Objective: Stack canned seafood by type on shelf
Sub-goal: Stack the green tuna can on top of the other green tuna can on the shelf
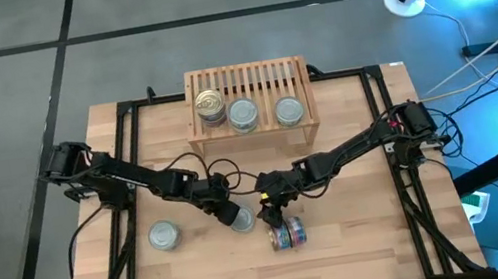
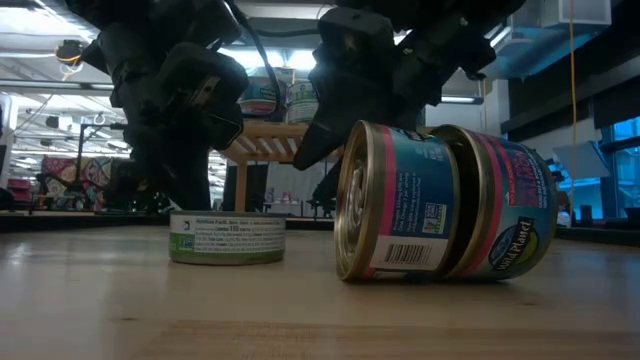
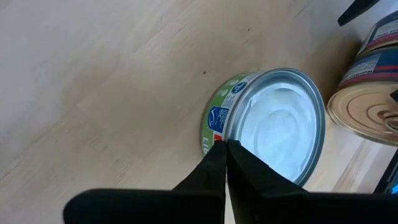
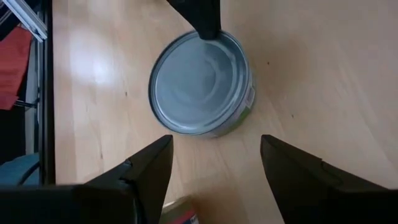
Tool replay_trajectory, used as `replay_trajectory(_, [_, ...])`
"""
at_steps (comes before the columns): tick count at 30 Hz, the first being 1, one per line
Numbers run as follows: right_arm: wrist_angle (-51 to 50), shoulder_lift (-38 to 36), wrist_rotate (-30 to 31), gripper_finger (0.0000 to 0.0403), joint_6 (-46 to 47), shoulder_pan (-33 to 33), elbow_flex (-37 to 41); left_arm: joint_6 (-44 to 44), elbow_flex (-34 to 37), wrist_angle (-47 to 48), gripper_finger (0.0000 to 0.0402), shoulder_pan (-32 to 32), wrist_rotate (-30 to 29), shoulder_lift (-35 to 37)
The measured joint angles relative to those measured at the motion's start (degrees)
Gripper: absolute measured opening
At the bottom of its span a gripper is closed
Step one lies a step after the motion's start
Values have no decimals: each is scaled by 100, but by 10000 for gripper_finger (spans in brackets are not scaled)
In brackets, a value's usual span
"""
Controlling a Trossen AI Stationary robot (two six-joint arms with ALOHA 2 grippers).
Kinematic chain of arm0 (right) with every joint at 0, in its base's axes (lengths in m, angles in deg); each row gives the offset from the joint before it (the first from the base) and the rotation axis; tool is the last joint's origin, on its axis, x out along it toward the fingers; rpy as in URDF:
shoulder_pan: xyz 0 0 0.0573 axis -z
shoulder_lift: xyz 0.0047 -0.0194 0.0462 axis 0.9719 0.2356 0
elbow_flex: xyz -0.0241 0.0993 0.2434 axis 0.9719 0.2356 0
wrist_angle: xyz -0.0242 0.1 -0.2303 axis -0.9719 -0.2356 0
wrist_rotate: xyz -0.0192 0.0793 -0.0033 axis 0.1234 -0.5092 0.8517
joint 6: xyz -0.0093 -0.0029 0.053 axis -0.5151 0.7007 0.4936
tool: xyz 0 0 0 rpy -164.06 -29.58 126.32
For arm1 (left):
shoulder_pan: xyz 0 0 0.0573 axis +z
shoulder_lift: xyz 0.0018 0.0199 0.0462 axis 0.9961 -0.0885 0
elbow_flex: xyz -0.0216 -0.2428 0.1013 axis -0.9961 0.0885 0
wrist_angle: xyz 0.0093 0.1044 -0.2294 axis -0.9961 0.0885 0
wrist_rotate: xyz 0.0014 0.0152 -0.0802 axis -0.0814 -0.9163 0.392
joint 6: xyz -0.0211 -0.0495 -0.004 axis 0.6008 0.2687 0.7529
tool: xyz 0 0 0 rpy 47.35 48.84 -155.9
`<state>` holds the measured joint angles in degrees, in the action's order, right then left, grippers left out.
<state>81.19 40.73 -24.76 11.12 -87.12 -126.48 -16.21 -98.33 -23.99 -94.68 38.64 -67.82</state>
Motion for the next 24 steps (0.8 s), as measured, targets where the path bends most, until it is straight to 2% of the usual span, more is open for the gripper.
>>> replay_trajectory(13, [-4, 2, 242, 243, -2, 0, 0, -70, 2, -81, 0, 4, -187, -4])
replay_trajectory(24, [-4, 4, 861, 243, -132, 2, 0, -327, 15, -323, 0, 13, -309, -20])
